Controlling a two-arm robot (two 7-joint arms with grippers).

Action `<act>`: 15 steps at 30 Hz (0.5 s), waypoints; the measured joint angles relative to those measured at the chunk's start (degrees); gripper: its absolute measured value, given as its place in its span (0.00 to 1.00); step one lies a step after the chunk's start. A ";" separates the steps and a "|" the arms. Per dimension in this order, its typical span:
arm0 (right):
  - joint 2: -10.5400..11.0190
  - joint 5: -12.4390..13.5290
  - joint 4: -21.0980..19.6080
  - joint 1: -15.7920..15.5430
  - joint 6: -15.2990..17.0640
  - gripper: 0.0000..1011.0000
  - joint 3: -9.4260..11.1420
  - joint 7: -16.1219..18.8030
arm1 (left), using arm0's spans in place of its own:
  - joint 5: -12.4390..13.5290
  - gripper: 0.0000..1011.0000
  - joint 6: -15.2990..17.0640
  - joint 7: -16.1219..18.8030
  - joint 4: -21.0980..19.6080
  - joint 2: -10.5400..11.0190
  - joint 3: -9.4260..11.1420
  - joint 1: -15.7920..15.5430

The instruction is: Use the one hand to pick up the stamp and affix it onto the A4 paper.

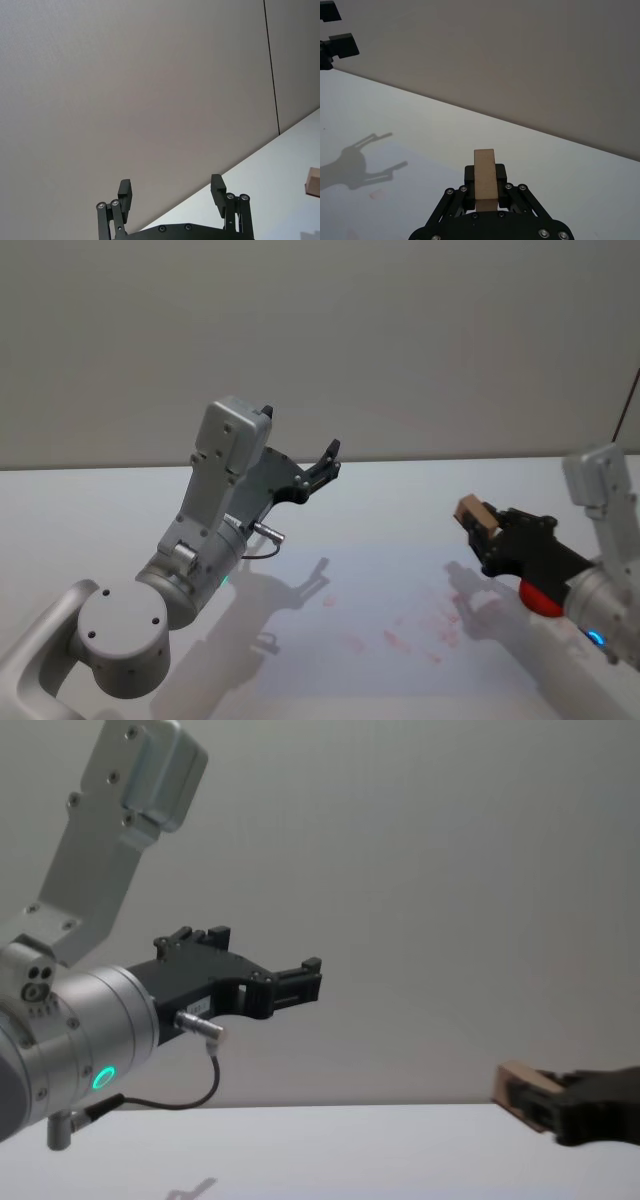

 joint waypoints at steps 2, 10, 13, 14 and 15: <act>1.13 0.52 -0.67 -0.92 -0.27 0.22 0.68 -0.15 | 0.00 0.99 0.00 0.00 0.00 0.00 0.00 0.00; 4.56 1.88 -1.62 -3.70 -1.35 0.22 2.86 -0.79 | 0.00 0.99 0.00 0.00 0.00 0.00 0.00 0.00; 5.64 2.12 -1.63 -4.63 -1.79 0.22 3.52 -0.95 | 0.00 0.99 0.00 0.00 0.00 0.00 0.00 0.00; 6.14 2.16 -1.63 -5.08 -1.94 0.22 3.79 -0.98 | 0.00 0.99 0.00 0.00 0.00 0.00 0.00 0.00; 6.41 2.18 -1.61 -5.33 -2.08 0.22 3.94 -1.01 | 0.00 0.99 0.00 0.00 0.00 0.00 0.00 0.00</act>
